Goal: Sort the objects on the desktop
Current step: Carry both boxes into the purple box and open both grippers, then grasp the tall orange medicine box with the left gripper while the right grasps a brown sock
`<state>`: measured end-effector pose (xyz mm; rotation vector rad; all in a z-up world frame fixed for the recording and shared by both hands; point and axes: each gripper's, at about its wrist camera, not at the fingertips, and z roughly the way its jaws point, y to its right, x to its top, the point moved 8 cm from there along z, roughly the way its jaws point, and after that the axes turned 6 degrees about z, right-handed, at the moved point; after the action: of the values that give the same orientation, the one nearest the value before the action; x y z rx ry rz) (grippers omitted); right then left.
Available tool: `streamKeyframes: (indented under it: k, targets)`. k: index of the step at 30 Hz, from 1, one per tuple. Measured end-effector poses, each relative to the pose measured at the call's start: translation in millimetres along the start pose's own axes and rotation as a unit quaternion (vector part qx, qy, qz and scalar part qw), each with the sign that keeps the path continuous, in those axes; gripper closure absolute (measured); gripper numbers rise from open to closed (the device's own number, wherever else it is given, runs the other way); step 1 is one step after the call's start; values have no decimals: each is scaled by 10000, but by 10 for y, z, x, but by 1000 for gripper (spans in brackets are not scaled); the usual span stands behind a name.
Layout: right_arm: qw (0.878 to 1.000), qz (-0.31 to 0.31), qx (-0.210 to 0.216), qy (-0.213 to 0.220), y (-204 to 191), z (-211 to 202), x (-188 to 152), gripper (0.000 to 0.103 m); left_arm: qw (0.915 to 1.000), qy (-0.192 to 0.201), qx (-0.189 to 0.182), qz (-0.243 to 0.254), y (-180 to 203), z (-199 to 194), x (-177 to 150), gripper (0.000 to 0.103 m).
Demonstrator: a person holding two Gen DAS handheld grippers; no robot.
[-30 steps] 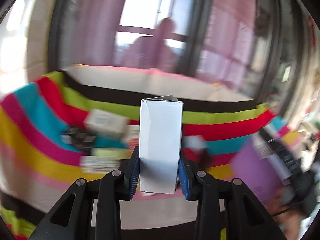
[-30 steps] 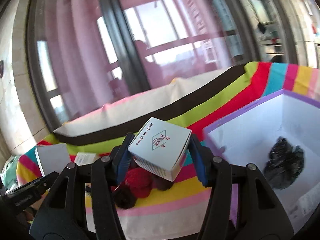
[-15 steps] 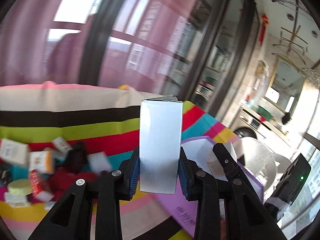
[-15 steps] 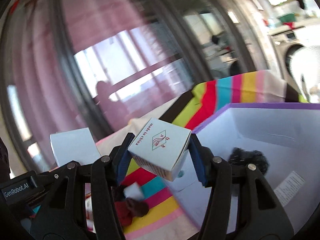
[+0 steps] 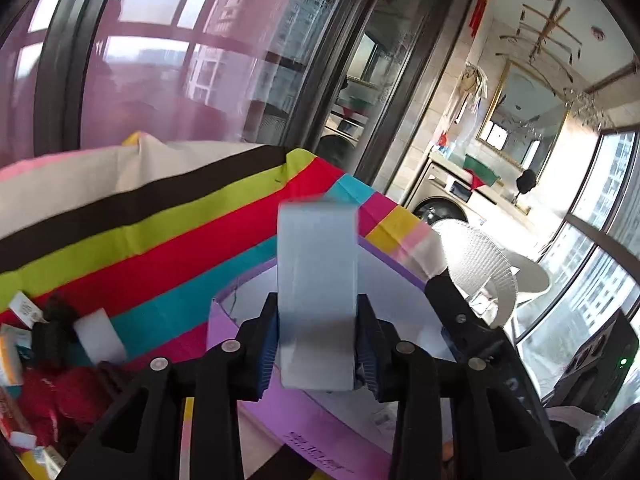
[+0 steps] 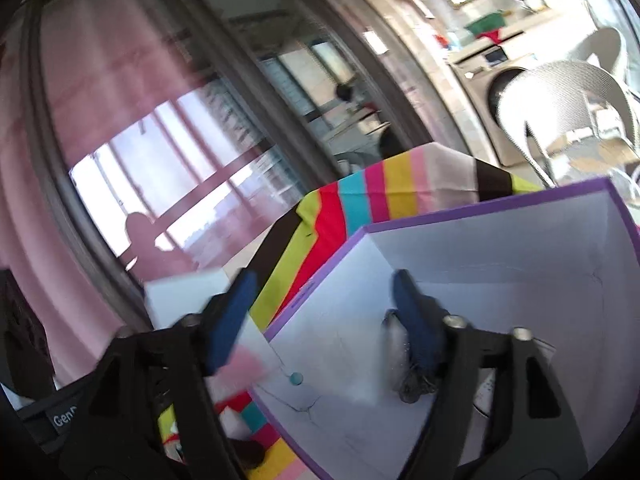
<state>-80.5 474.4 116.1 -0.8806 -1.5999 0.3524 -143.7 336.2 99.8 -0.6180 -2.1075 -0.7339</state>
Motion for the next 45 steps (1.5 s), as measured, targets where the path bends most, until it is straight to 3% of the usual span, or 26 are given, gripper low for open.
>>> streamKeyframes:
  k: [5,15,22,29,34,37,42,45]
  targets:
    - [9999,42,126,59,-7,-45,26,12,9996,-10,-147,-233,-84,2,-30,55]
    - [9985,-380,372,150,-184,-74,-69,7,9980,293,485,-286,-276,-407,-121,47]
    - [9942,-927,535,80,-408,-67,-295,3,9885,639,1194,-672,-645,-921,-388,43]
    - [9874,-1378,755,-211,-585,-36,-581,1,9687,765,2193,-872,-1020,-1433,-792,38]
    - [9732,-1996,1014,-528,-794,-28,-916,1,9592,614,2553,-1050,-1257,-1538,-1114,37]
    - [9587,-2468,1176,-789,-927,-3,-1172,1,9544,448,2747,-1080,-1362,-1524,-1291,37]
    - [9354,-2960,1402,-1336,-1025,63,-1563,1,9426,-90,3247,-768,-1489,-1438,-1540,37]
    - [9215,-3334,1439,-1373,-1083,33,-1708,1,9340,-517,3503,-482,-1526,-1317,-1684,37]
